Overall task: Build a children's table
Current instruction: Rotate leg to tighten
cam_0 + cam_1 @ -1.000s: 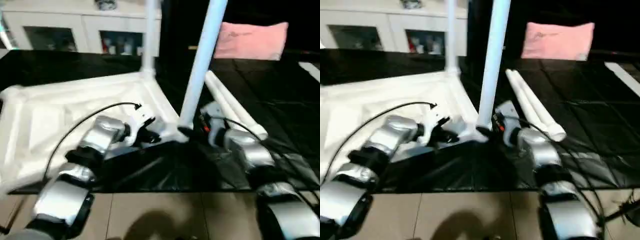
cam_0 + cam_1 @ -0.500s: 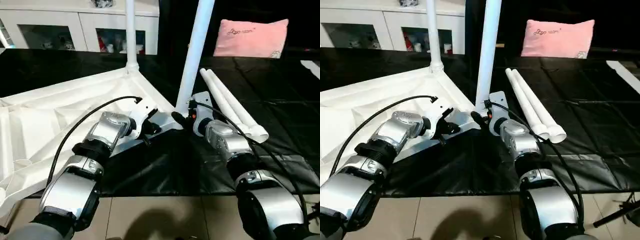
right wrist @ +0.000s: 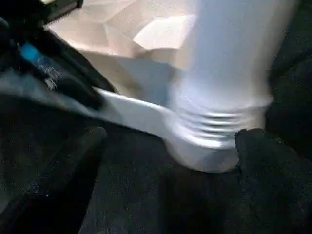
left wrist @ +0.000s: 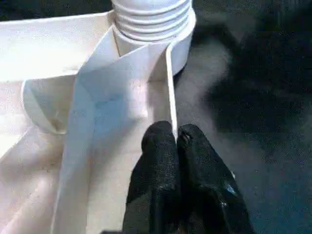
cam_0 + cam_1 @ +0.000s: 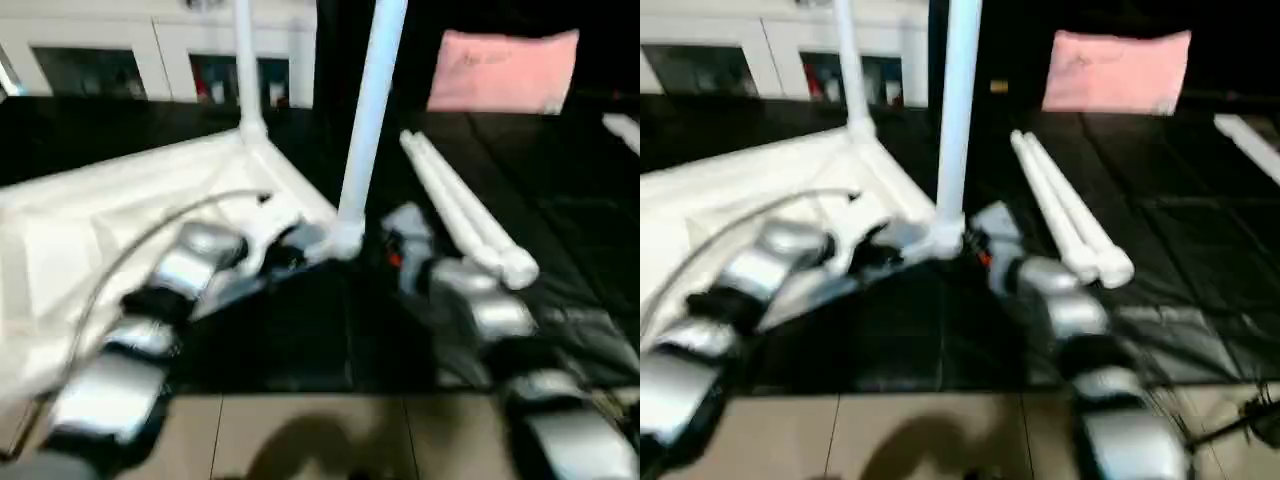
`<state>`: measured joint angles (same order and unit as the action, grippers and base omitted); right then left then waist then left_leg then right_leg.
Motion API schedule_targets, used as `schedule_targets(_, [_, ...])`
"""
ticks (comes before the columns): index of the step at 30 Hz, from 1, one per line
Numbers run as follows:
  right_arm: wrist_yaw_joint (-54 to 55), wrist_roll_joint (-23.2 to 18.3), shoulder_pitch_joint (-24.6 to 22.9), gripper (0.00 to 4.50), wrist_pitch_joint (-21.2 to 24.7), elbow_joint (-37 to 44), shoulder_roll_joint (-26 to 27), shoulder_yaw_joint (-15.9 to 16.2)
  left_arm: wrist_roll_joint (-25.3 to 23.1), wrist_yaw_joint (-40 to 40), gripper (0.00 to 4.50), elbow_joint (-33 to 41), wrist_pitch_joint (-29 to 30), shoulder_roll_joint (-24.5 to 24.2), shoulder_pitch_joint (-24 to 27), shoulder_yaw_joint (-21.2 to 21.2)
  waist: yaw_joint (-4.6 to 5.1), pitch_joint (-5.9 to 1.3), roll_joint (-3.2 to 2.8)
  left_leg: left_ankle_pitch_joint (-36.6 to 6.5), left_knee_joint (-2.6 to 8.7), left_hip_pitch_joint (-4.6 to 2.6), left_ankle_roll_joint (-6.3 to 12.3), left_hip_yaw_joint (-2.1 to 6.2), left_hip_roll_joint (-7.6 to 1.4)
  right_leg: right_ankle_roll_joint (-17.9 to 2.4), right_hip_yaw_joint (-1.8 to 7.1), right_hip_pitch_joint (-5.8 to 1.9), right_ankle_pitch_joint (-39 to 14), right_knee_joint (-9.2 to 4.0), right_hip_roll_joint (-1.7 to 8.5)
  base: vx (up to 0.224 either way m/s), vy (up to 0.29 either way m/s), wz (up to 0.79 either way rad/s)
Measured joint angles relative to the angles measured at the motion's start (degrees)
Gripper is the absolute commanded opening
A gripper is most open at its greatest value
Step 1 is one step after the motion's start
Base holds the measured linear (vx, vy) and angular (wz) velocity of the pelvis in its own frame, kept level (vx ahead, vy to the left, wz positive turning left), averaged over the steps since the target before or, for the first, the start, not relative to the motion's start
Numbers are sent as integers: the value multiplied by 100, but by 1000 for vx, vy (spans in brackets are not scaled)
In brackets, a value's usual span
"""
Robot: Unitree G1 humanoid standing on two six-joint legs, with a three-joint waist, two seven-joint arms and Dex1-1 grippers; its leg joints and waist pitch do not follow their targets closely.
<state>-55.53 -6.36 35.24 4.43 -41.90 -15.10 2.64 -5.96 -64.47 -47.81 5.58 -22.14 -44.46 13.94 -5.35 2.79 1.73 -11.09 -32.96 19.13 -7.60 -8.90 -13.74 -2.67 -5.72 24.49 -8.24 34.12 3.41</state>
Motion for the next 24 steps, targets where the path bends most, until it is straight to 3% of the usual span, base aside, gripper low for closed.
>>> schedule_targets(7, [-1041,-34,-96,446,-143,366,-358,289,25,-994,0,240,-552,-313,162,284,-139,-2,3,-6,-9,-7,-11,-10,-1,3,2,-16,-2,1,8,0,0,0])
schedule_targets(16, [-1750,57,-279,446,-670,701,-586,759,154,-1778,0,720,-704,-585,419,461,-157,-3,4,-9,-8,-6,-17,-12,-2,7,3,-17,-5,3,8,0,0,0])
schedule_targets(17, [-1861,104,-291,420,-730,696,-586,846,159,-1852,0,780,-737,-604,444,489,-167,-3,4,-9,-8,-6,-17,-12,-2,7,3,-17,-5,3,9,0,0,0])
schedule_targets(24, [-2228,177,-312,363,-818,530,-568,1089,164,-2060,0,929,-886,-580,474,664,-277,-3,4,-8,-17,-12,-17,-12,-4,9,4,-34,-6,3,9,0,0,0])
